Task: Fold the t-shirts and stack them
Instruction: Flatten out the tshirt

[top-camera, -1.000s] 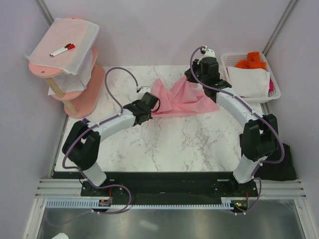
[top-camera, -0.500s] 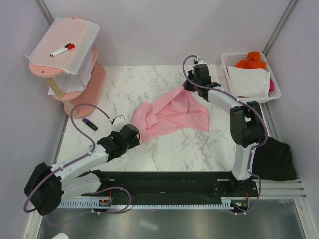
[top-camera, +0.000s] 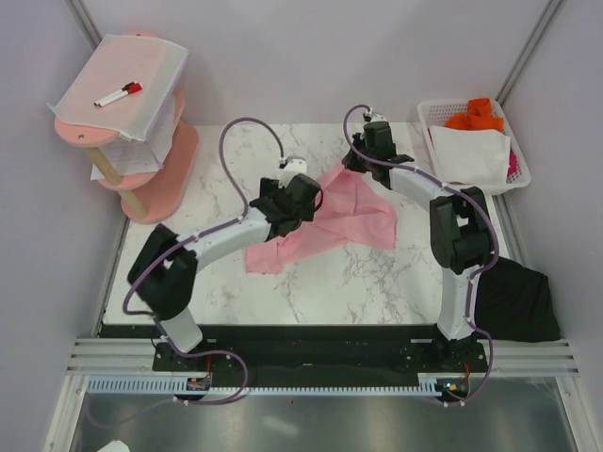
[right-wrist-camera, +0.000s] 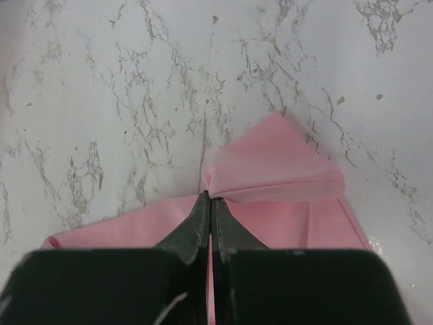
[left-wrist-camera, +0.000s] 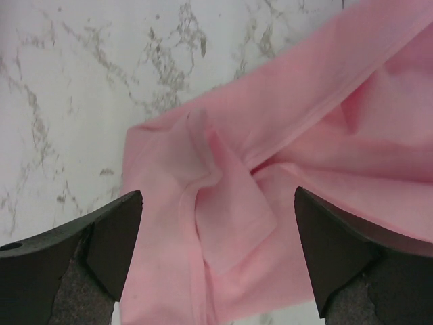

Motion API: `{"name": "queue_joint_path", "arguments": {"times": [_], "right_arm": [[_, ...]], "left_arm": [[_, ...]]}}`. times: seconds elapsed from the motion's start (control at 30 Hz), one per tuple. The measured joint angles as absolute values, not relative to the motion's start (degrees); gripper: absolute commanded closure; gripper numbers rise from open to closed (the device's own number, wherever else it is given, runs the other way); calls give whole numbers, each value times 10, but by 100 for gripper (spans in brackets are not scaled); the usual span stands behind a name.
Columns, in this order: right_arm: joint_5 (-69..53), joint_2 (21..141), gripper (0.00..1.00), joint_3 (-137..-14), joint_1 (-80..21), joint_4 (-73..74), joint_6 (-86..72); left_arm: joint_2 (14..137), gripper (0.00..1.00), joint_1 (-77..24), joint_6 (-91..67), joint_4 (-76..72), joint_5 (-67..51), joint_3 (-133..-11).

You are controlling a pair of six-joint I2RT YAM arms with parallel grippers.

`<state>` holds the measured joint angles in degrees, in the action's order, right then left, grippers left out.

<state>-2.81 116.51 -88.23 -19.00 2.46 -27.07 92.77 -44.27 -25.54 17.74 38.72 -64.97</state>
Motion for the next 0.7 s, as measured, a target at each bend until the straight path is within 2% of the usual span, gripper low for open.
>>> {"name": "queue_joint_path", "arguments": {"times": [0.17,0.3,0.33,0.4,0.43,0.5,0.53,0.57,0.7], "right_arm": [[-29,1181,100,-882,-188,26,-271],[-31,1182,100,-882,-185,25,-271],[-31,1182,100,-882,-184,25,-271],[-32,1183,100,-882,-182,26,-271],[-32,1183,100,-882,-181,26,-271],[-33,1186,100,-882,-179,25,-271],[-33,1188,100,-882,-178,24,-272],[-34,1191,100,-882,-178,24,-272],[-38,1206,100,-882,-176,25,-273]], "left_arm": [[1092,1,-409,-203,224,378,-824],[1152,4,-387,-194,272,373,-889],[1156,7,-383,-194,280,373,-891],[1157,20,-373,-194,303,374,-892],[1157,40,-370,-195,311,374,-892],[1157,68,-362,-194,318,374,-889],[1157,92,-360,-197,321,374,-887],[1157,98,-357,-197,328,373,-886],[1157,98,-343,-202,348,373,-879]]}}
